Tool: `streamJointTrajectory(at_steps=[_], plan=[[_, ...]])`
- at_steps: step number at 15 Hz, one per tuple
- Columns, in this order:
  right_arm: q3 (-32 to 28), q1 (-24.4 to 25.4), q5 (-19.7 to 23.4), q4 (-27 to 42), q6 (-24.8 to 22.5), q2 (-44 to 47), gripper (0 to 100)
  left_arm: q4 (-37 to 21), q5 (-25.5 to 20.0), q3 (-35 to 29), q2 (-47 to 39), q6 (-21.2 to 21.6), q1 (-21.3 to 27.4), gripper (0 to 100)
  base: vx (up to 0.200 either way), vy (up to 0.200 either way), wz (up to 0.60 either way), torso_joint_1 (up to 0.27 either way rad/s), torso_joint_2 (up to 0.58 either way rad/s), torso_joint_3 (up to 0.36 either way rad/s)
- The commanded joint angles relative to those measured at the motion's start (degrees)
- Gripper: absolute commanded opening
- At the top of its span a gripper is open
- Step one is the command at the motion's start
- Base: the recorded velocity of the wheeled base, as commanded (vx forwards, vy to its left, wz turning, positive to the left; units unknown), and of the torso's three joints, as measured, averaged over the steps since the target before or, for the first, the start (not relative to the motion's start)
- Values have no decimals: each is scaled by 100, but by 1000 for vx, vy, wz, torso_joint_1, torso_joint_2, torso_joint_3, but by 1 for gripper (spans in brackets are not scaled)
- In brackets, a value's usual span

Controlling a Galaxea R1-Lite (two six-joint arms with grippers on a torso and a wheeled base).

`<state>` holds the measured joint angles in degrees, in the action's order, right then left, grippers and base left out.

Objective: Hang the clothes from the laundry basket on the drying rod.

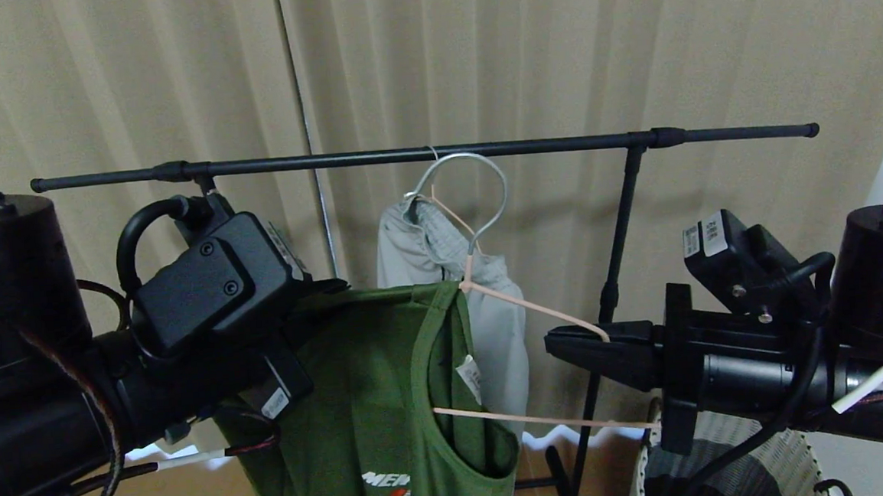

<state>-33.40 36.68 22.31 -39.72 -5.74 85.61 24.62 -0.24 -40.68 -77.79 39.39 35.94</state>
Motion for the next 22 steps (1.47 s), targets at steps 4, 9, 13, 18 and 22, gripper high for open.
streamJointTrajectory(at_steps=[4, 9, 13, 18, 22], plan=[[0, -3, -104, -1, -15, -10, 100, 25, 103, 7, 0, -28, -52, 0, 0, 0, 0, 0, 0, 0], [466, -416, -1361, -1, 12, -528, 100, 16, 1000, -142, -140, -450, -720, 0, 0, 0, 0, 0, 0, 0], [1301, -724, -1466, -19, 126, -897, 100, 16, 956, -344, -131, -1109, -939, 0, 0, 0, 0, 0, 0, 0], [1389, -548, -1466, -1196, 495, -1, 100, 16, 886, -880, -281, -1566, -526, 0, 0, 0, 0, 0, 0, 0], [1380, -311, -1475, -1785, 759, 228, 100, 34, 710, -1223, -641, -1847, -157, 0, 0, 0, 0, 0, 0, 0]])
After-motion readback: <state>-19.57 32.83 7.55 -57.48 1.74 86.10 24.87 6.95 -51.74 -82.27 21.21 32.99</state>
